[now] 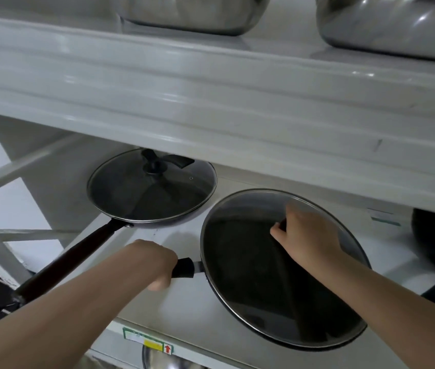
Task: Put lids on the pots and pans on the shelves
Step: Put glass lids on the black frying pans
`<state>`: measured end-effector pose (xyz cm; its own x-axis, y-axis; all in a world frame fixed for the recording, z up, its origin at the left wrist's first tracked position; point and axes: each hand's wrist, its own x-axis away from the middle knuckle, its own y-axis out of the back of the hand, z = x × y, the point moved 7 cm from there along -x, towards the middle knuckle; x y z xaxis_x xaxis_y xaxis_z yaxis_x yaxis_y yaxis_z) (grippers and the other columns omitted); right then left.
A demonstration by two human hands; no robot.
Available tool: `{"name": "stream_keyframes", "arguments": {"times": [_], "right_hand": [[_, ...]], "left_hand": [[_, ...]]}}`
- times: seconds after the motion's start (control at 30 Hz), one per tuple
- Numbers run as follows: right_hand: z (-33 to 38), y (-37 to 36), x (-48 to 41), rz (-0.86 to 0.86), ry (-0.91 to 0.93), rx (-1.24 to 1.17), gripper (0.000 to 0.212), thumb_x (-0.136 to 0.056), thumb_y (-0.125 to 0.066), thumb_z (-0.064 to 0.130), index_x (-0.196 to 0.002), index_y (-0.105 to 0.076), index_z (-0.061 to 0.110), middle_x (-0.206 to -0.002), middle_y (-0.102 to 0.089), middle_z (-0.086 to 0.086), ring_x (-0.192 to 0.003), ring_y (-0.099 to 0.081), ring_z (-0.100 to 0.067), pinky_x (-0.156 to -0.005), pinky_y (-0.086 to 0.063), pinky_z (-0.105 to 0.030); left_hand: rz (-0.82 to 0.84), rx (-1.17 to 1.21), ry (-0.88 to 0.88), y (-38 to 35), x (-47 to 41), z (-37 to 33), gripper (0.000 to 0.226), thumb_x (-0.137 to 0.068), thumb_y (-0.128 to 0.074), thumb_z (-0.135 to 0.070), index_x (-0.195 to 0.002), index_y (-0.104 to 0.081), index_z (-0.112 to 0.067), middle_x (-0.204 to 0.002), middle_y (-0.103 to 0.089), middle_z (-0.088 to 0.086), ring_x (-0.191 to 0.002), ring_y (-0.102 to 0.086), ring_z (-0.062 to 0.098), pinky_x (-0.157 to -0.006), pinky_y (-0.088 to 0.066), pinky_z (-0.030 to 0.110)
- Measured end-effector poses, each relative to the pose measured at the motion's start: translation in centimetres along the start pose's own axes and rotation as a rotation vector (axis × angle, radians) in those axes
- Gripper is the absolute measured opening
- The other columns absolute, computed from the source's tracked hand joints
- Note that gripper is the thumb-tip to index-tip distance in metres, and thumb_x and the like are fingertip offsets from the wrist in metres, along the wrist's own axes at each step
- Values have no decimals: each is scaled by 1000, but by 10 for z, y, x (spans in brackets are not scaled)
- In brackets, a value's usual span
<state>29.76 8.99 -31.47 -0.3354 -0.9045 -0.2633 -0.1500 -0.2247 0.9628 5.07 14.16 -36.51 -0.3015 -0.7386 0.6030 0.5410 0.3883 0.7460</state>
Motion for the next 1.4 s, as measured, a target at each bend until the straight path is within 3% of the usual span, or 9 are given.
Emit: {"name": "stream_keyframes", "arguments": {"times": [0.17,0.33,0.43,0.5,0.67,0.8,1.03,1.27,1.4], "right_hand": [[0,-4,2,-23,4,51,36,-94,-41,42,-117,-48,15,-56,-39,7,-49,-39,-11,-39,-21,-22],[-1,-3,9,26,-44,-54,52,-96,-37,53,-127,-42,12,-64,-46,5,-56,-46,-16,-42,-27,-25],[-9,12,27,14,-106,-198,59,-93,-39,58,-131,-40,12,-91,-62,-4,-78,-62,-22,-57,-44,-29],[-17,24,49,-11,-118,-223,60,-93,-41,55,-135,-38,14,-108,-63,-4,-95,-64,-23,-69,-51,-32],[-63,46,112,115,-181,-191,44,-95,-42,38,-133,-34,16,-100,-63,-4,-89,-64,-25,-66,-49,-34],[-123,61,156,161,-304,-182,15,-96,-41,30,-96,-38,16,-87,-53,-4,-84,-60,-27,-63,-40,-31],[-235,63,192,134,-515,-244,28,-95,-45,26,-113,-53,5,-104,-62,-12,-97,-61,-30,-68,-39,-29],[-313,48,213,135,-506,-237,17,-95,-42,26,-90,-40,10,-92,-55,-12,-83,-55,-30,-66,-38,-33],[-355,28,224,111,-548,-228,27,-97,-39,36,-106,-41,10,-110,-58,-10,-104,-58,-31,-73,-46,-38]], "left_hand": [[70,-30,6,5,3,-5,33,-93,-45,-3,-125,-56,-8,-63,-45,1,-48,-43,14,-64,-41,24],[-47,-25,50,2,3,-5,36,-92,-46,-6,-127,-54,-13,-67,-44,-2,-52,-47,13,-51,-35,21],[-152,12,96,0,3,-3,48,-90,-53,-12,-136,-39,-14,-91,-55,-3,-93,-63,18,-74,-42,26],[-221,-11,135,-2,11,-4,65,-87,-60,-15,-142,-26,-16,-122,-53,2,-118,-55,24,-89,-46,33],[-424,-186,128,25,48,-40,69,-88,-57,-26,-144,-19,-18,-141,-38,8,-132,-38,26,-102,-36,33],[-645,-101,-48,77,88,-119,50,-91,-52,-23,-137,-35,-14,-133,-51,9,-123,-52,27,-99,-41,35],[-813,-15,-377,118,126,-284,50,-93,-46,-19,-140,-36,-8,-127,-58,10,-113,-59,26,-92,-44,34],[-846,168,-434,148,115,-385,22,-92,-48,-21,-112,-43,-12,-84,-50,1,-72,-53,20,-57,-36,29],[-799,213,-412,156,90,-425,26,-97,-41,-31,-116,-39,-14,-78,-50,-1,-69,-53,20,-48,-31,27]]}}
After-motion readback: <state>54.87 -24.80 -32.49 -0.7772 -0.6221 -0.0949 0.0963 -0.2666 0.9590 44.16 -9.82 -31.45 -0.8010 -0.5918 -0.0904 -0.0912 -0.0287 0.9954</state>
